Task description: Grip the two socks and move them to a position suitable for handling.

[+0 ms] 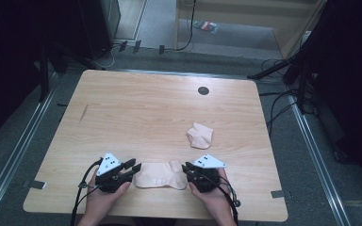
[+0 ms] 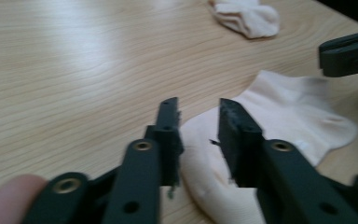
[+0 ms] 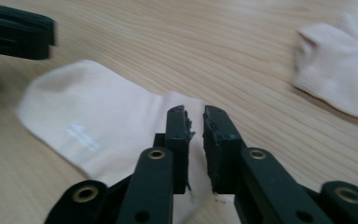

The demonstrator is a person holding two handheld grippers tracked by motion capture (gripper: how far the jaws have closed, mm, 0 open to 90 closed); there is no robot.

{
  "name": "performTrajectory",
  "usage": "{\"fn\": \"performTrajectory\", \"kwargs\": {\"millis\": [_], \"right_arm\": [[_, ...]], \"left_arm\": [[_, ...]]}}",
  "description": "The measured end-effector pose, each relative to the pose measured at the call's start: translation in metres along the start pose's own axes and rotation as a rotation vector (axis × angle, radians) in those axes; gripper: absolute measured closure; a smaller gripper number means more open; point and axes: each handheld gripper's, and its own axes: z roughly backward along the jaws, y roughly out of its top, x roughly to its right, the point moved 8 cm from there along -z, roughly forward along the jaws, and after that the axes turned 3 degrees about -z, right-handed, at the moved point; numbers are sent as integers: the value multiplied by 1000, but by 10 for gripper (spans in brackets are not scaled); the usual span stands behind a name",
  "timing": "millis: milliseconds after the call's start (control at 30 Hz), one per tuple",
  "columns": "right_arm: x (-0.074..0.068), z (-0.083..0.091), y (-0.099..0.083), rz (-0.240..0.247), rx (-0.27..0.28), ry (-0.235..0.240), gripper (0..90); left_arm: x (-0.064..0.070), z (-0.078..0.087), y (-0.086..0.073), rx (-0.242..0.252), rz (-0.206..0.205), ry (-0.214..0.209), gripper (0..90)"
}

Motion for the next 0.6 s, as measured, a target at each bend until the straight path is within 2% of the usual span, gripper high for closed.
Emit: {"fn": "performTrajectory", "kwargs": {"millis": [33,67,100,133,167,200,333,500,533,600], "right_arm": [[0,0,0,0,0,0,814],[-4,-1,1,12,7,13,833],[-11,-3,0,43,8,20,847],[-15,-6,-1,60,-2,15,855],[-17,-9,-3,65,-17,20,862],[-18,-17,-9,54,-63,26,869],[-14,-24,-16,32,-108,20,867],[-11,-25,-18,51,-111,-9,869],[-7,-22,-19,60,-114,-32,883],[-4,-19,-21,45,-118,-31,900]], "left_arm": [[0,0,0,0,0,0,741],[4,-3,-2,-19,-2,-31,741],[7,-6,-5,-48,-5,-45,762],[8,-10,-10,-83,-12,-41,775],[8,-13,-13,-108,-9,-34,781],[8,-16,-18,-150,-9,-34,810],[5,-17,-20,-174,-15,-22,817],[6,-17,-21,-170,-30,-3,834],[5,-16,-21,-172,-41,13,845],[4,-15,-22,-175,-29,12,867]]}}
